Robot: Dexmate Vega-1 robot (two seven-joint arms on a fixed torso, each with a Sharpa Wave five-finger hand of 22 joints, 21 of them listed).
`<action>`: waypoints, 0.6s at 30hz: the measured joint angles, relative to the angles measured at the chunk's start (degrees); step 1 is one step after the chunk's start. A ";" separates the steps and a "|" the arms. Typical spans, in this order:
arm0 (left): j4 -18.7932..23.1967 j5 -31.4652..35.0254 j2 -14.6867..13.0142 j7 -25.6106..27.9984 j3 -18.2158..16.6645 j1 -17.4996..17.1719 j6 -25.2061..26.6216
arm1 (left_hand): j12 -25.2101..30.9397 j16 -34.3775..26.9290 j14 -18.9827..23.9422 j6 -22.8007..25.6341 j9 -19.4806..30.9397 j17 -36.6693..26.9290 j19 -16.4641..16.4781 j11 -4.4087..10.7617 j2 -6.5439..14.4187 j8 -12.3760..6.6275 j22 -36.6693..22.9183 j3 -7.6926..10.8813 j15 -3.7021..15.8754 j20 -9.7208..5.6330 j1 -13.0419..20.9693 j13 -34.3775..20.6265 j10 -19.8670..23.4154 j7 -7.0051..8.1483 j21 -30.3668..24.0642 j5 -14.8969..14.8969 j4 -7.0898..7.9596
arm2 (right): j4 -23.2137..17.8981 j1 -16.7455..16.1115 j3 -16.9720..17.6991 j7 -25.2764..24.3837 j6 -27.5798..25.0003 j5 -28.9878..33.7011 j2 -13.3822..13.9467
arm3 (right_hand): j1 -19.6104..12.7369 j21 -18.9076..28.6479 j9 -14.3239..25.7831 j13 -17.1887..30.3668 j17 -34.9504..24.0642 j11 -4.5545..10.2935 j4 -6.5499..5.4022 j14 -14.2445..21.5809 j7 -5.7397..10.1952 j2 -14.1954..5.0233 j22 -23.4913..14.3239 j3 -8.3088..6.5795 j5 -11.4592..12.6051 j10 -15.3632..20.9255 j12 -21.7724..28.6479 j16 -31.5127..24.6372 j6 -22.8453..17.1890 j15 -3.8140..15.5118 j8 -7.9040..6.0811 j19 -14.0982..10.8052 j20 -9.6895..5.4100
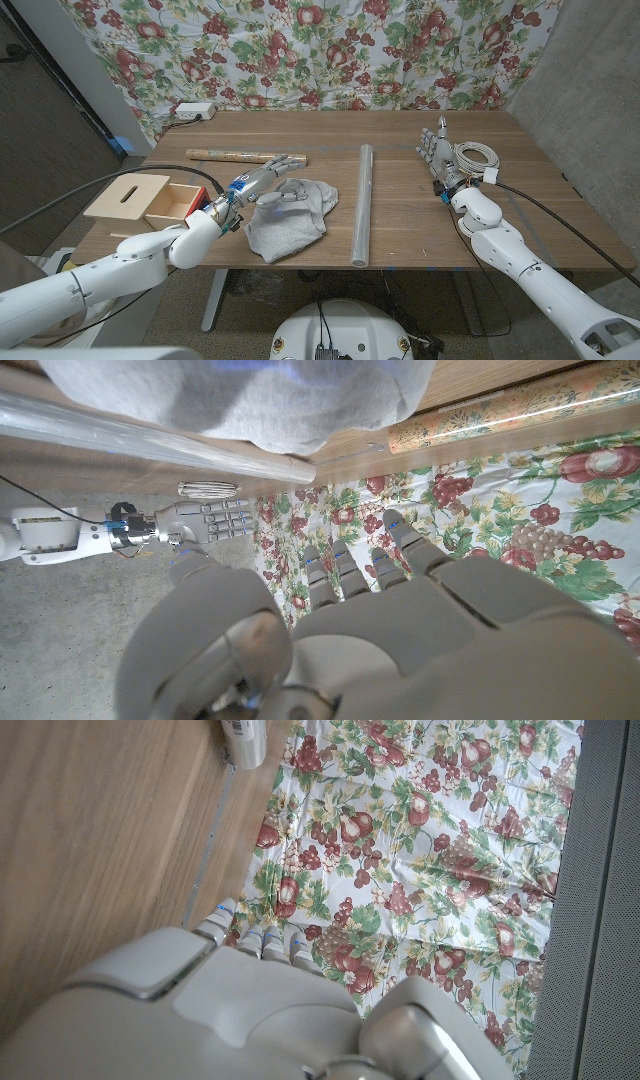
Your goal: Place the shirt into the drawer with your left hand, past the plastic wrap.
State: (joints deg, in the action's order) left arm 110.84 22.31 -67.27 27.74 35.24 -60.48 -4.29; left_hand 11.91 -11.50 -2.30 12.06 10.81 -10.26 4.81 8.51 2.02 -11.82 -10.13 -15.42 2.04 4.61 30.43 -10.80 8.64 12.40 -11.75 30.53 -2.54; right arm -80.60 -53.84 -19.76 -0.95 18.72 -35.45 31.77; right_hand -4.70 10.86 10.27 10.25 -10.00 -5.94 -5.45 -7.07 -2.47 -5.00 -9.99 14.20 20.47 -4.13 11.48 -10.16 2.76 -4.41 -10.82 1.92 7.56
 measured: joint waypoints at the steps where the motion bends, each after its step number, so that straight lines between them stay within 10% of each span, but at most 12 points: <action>1: 0.00 0.06 0.00 0.21 0.00 0.00 -0.22 | 0.00 0.00 0.00 0.00 0.00 0.00 0.13 -0.04 0.00 0.00 0.00 -0.01 0.00 -0.12 0.00 0.00 0.04 0.00 0.00 0.00 -0.01 | -0.05 -0.03 0.00 0.00 0.00 0.00 0.02 | 0.00 0.00 0.00 0.00 0.00 0.00 0.00 0.00 0.00 0.00 0.00 0.00 0.00 0.00 0.00 0.00 0.00 0.00 0.00 0.00 0.00; 18: -1.94 2.25 0.39 3.64 1.00 -0.14 -3.00 | 0.44 0.00 1.54 1.96 0.00 0.00 1.54 0.30 -0.58 -0.48 -0.15 -0.07 -0.30 -0.90 1.07 0.00 1.74 0.07 -0.44 1.10 -0.56 | -0.50 -0.49 0.15 -0.17 -0.11 0.02 0.33 | 0.00 0.00 0.00 0.00 0.00 0.00 0.00 0.00 0.00 0.00 0.00 0.00 0.00 0.00 0.00 0.00 0.00 0.00 0.00 0.00 0.00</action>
State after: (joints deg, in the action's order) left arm 108.91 24.57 -66.88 31.39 36.24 -60.62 -7.29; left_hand 12.35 -11.50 -0.76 14.02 10.80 -10.26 6.35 8.81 1.43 -12.30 -10.28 -15.49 1.74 3.71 31.50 -10.80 10.38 12.48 -12.19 31.63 -3.10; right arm -81.10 -54.33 -19.62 -1.12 18.61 -35.43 32.10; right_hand -4.70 10.86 10.27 10.25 -10.00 -5.94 -5.46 -7.07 -2.47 -5.00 -9.99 14.20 20.48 -4.13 11.48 -10.16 2.76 -4.41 -10.82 1.92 7.56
